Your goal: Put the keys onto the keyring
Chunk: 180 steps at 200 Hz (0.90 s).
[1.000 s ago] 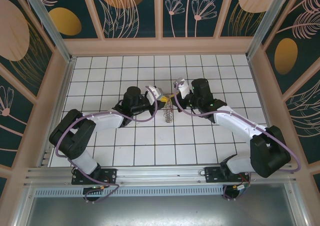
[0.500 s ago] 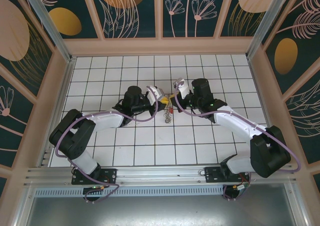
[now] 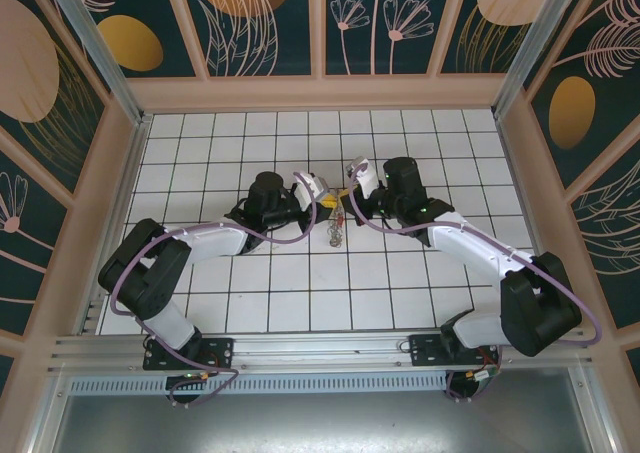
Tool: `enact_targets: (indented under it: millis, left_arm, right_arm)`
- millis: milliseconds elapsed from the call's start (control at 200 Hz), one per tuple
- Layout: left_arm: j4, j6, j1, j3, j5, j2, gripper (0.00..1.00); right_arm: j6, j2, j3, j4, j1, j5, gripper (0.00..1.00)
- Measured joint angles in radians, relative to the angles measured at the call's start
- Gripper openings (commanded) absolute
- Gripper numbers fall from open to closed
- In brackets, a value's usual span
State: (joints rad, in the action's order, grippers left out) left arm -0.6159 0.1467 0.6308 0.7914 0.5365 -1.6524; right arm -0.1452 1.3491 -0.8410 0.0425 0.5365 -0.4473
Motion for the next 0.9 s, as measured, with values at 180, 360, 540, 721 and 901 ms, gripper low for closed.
enact_targets:
  millis: [180,360,540,721,901]
  left_arm:
    - [0.0,0.003,0.0,0.008,0.001,0.0,0.19]
    - [0.0,0.003,0.0,0.011,0.001,0.0,0.2]
    - [0.0,0.003,0.0,0.015,0.0,0.0,0.2]
    - [0.0,0.003,0.0,0.022,0.001,0.0,0.18]
    - [0.001,0.004,0.0,0.023,0.001,0.0,0.13]
  right_arm:
    - [-0.005,0.0,-0.008,-0.003,0.0,0.0,0.0]
    - [-0.006,0.0,-0.016,-0.018,0.0,-0.001,0.0]
    - [-0.01,0.0,-0.023,-0.031,0.0,-0.003,0.0]
    - [-0.014,0.0,-0.03,-0.044,0.0,-0.003,0.0]
    - [-0.026,0.0,-0.03,-0.045,0.0,-0.002,0.0]
